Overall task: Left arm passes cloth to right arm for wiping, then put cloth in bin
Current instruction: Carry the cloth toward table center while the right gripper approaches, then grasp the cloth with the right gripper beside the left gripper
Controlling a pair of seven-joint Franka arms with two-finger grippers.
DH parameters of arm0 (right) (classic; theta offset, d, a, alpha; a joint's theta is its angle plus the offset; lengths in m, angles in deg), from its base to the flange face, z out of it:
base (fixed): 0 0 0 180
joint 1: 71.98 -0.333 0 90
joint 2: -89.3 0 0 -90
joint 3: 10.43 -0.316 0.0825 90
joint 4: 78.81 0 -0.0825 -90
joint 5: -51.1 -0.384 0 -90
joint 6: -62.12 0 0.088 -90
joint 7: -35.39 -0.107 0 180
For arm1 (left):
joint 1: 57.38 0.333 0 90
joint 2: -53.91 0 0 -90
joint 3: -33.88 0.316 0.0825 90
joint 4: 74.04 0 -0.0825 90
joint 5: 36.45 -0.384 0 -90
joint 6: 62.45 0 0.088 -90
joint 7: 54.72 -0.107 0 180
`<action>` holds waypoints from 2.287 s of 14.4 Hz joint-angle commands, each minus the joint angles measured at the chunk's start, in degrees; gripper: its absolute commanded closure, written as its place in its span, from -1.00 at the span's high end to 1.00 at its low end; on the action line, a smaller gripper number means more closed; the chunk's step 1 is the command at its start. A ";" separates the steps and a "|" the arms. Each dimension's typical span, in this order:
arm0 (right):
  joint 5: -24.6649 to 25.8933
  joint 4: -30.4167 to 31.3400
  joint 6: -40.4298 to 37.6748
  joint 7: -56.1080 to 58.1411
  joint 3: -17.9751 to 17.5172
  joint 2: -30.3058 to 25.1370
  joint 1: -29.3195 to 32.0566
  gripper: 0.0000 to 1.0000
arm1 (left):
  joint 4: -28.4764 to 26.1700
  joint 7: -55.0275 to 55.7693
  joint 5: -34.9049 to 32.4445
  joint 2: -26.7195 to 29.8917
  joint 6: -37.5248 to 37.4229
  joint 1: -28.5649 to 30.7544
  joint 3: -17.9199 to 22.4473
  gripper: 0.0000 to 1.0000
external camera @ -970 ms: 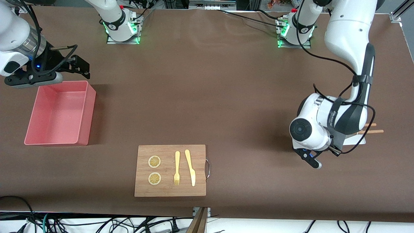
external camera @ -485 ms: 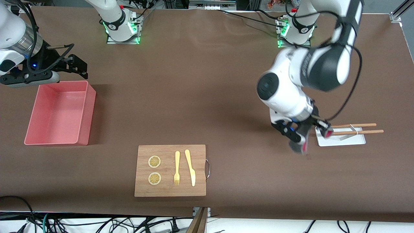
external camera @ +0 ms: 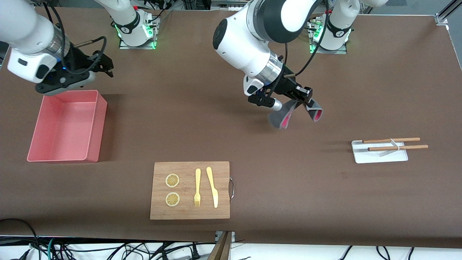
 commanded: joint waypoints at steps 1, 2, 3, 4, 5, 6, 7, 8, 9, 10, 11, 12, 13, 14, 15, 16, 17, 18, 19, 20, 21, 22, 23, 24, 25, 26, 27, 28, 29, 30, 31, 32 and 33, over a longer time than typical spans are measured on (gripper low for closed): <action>-5.49 -0.69 -0.60 13.44 0.78 2.71 0.53 1.00 | 5.30 1.42 14.97 -1.57 5.53 7.04 0.37 -1.00; -6.90 -0.78 -0.07 18.19 0.78 3.76 1.14 1.00 | 5.57 2.83 20.78 -1.48 7.73 8.80 0.45 -1.00; -8.92 -0.95 0.28 22.16 0.78 5.25 1.67 1.00 | 5.57 3.45 26.75 -1.56 10.71 10.82 0.45 -1.00; -11.29 -0.95 1.16 25.85 0.78 6.92 1.76 1.00 | 5.39 3.54 33.60 -1.57 13.70 12.49 0.37 -1.00; -12.79 -0.95 2.38 28.93 0.78 8.59 1.76 1.00 | 5.13 3.63 40.54 -1.91 15.38 13.29 0.37 -1.00; -14.20 -0.95 3.35 31.40 0.78 10.26 1.76 1.00 | 4.69 3.81 45.13 -2.18 16.70 13.91 0.54 -1.00; -16.13 -0.95 4.32 32.91 0.70 11.58 1.50 1.00 | 4.60 3.81 47.27 -2.44 17.15 14.27 0.54 -1.00; -17.62 -0.95 5.37 33.96 0.44 12.99 1.24 1.00 | 4.60 4.07 48.16 -2.62 17.24 14.62 0.54 -1.00; -18.68 -1.04 6.25 34.67 0.26 14.57 0.97 1.00 | 4.60 4.33 48.52 -2.88 18.02 14.62 0.54 -1.00; -20.00 -1.04 7.74 35.98 0.08 16.15 0.71 1.00 | 4.60 5.38 48.61 -3.15 19.25 14.36 0.37 -0.99; -21.84 -0.95 9.85 37.74 0.08 17.12 -0.42 1.00 | 4.60 7.30 48.61 -3.58 20.13 14.01 0.11 -0.95; -23.16 -0.87 11.52 39.32 0.08 18.17 -1.48 1.00 | 4.60 9.85 48.43 -3.76 20.84 12.96 0.02 -0.89; -24.48 -0.69 13.45 40.90 -0.01 19.49 -2.71 1.00 | 4.60 12.40 48.43 -3.76 21.37 11.99 0.10 -0.89; -26.23 -0.25 15.30 42.48 -0.18 20.11 -4.02 1.00 | 4.60 14.68 48.78 -3.94 22.07 11.98 0.02 -0.89; -27.64 0.62 16.71 44.94 -0.27 20.55 -5.52 1.00 | 4.51 16.71 50.00 -4.20 22.51 11.90 0.02 -0.90; -29.22 1.15 19.16 46.09 -0.27 21.08 -7.79 1.00 | 4.51 16.29 50.97 -4.46 22.60 12.16 0.02 -0.97; -30.11 2.46 21.97 46.19 -0.27 21.43 -9.56 1.00 | 4.51 14.46 50.55 -4.81 23.30 12.33 0.10 -1.00; -30.55 3.43 25.56 46.98 -0.71 21.96 -10.88 1.00 | 4.43 8.87 49.76 -4.82 23.83 12.16 0.10 -1.00; -30.91 4.05 29.08 49.25 -2.80 22.57 -11.33 1.00 | 4.43 2.29 49.32 -4.82 23.83 12.42 0.10 -1.00; -32.04 4.84 31.99 51.36 -4.21 23.01 -11.33 1.00 | 4.43 -2.56 49.75 -4.82 23.83 12.60 0.10 -1.00; -33.01 6.15 34.97 54.16 -5.18 23.19 -11.42 1.00 | 4.34 -5.65 50.01 -4.99 23.83 13.12 0.10 -1.00; -33.98 7.99 37.87 56.37 -6.67 23.19 -11.42 1.00 | 4.34 -8.03 49.84 -5.52 23.92 14.00 0.10 -1.00; -34.25 9.75 40.86 57.17 -8.08 23.11 -11.42 1.00 | 4.34 -10.67 49.84 -6.13 24.01 14.27 0.10 -1.00; -34.34 11.08 43.59 57.18 -9.31 23.02 -11.77 1.00 | 4.34 -12.87 49.40 -6.22 24.01 14.36 0.19 -1.00; -34.42 11.70 45.97 57.09 -9.76 23.19 -12.90 1.00 | 4.34 -15.50 49.23 -6.14 24.01 14.97 0.45 -0.99; -34.69 11.44 47.47 56.92 -9.85 23.89 -13.70 1.00 | 4.25 -18.75 49.31 -6.14 24.01 16.36 0.37 -1.00; -35.73 11.01 48.44 56.83 -9.85 24.94 -14.31 1.00 | 3.73 -21.74 49.75 -6.14 24.01 16.55 0.37 -1.00; -36.96 10.83 50.19 56.48 -10.20 25.91 -14.58 1.00 | 3.11 -22.38 49.93 -6.22 24.18 16.55 0.37 -1.00; -37.67 10.04 52.47 56.30 -10.99 27.05 -14.50 1.00 | 3.11 -22.64 49.93 -6.40 24.62 16.29 0.19 -1.00; -37.94 9.16 54.32 56.13 -11.25 28.19 -14.50 1.00 | 3.11 -23.00 49.84 -6.66 25.84 15.77 0.02 -1.00; -38.12 8.11 54.86 55.43 -11.26 28.47 -14.67 1.00 | 3.19 -22.04 50.01 -6.49 26.03 15.42 -0.07 -1.00; -38.03 7.49 54.95 53.33 -10.91 29.08 -14.59 1.00 | 3.11 -20.47 52.63 -6.31 25.77 14.89 -0.16 -1.00; -37.51 6.96 55.48 52.96 -10.12 29.17 -13.98 1.00 | 2.76 -16.71 57.18 -6.31 25.51 15.15 -0.07 -1.00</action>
